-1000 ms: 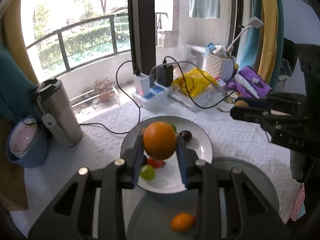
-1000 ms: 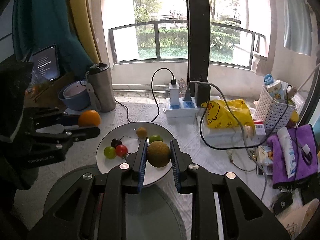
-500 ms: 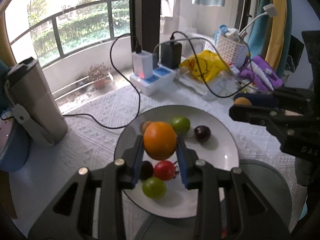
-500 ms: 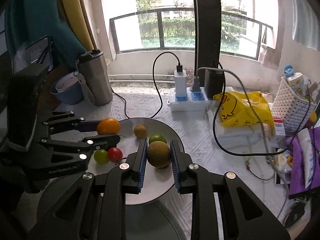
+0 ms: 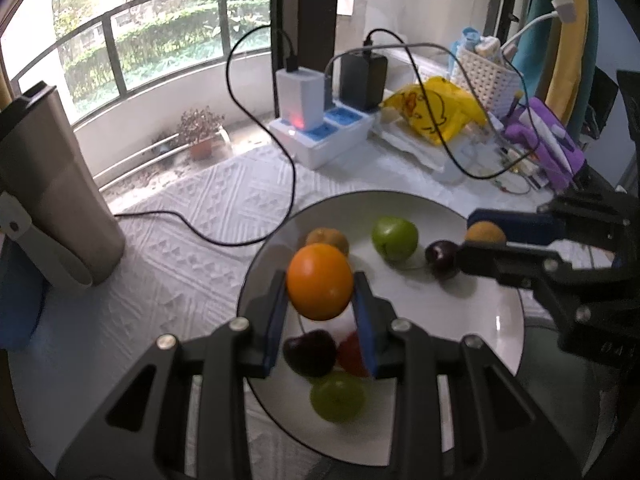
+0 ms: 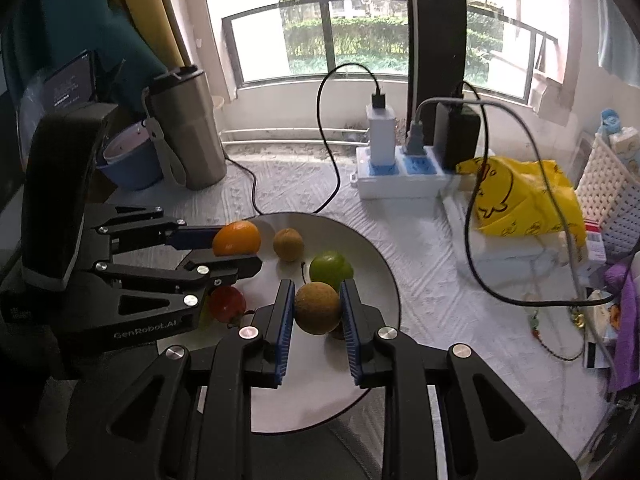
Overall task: Organize fruits
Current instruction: 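Open both grippers to release the orange and brown fruit onto the plate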
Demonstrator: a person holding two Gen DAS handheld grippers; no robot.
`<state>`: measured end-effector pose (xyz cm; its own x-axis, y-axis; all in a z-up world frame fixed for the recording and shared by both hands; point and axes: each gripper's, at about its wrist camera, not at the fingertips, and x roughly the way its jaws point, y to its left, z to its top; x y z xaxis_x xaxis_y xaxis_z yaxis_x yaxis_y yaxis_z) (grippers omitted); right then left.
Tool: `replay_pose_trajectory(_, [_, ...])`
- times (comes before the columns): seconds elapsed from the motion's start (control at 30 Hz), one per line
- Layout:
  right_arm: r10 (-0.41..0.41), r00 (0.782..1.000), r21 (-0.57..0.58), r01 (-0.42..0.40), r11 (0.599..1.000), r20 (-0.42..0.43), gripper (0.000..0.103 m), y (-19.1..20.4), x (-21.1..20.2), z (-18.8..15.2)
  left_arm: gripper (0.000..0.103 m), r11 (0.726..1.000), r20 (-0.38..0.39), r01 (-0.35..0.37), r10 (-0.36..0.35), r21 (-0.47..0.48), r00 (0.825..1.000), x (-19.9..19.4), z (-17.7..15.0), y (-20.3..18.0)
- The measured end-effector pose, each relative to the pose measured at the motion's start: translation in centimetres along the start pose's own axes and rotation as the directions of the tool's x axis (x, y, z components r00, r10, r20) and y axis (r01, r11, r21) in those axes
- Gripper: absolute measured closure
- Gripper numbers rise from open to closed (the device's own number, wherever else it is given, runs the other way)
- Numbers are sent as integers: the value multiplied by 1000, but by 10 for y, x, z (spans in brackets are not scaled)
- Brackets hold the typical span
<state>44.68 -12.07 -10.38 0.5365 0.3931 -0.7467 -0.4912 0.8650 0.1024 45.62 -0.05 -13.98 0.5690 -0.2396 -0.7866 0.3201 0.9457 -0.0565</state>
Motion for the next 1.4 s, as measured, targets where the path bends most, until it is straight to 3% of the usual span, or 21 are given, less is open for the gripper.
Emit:
replay_pose_trajectory(0.3, [14, 999, 5, -14, 1000, -30, 78, 4, 8, -4, 69, 999, -7, -40, 40, -15, 999, 2, 3, 1])
replay_pose_trajectory(0.6, [10, 1000, 17, -9, 1000, -25, 78, 8, 1, -3, 63, 998, 12, -19, 20, -61, 1000, -17, 4, 4])
replay_pose_trajectory(0.67, [9, 1000, 24, -9, 1000, -24, 74, 8, -1, -3, 62, 998, 28, -9, 11, -65, 1000, -25, 3, 4])
replay_pose_trajectory(0.73, [13, 1000, 32, -13, 999, -23, 63, 8, -3, -3, 62, 997, 43, 0, 3, -72, 999, -33, 2, 3])
replay_pose_trajectory(1.1, [1, 1000, 29, -1, 1000, 5, 52, 19, -27, -4, 60, 996, 109, 28, -19, -79, 994, -72, -1, -2])
replay_pose_trajectory(1.23, [-8, 1000, 19, 7, 1000, 28, 50, 25, -42, -4, 58, 999, 124, -7, 12, -44, 992, -89, -6, -12])
replay_pose_trajectory(1.33, [-10, 999, 15, 9, 1000, 47, 42, 31, -54, -4, 52, 999, 142, -22, 26, -24, 990, -103, -10, -18])
replay_pose_trajectory(1.4, [-11, 998, 16, 10, 1000, 60, 36, 34, -62, -5, 41, 999, 157, -23, 27, -24, 987, -111, -12, -20])
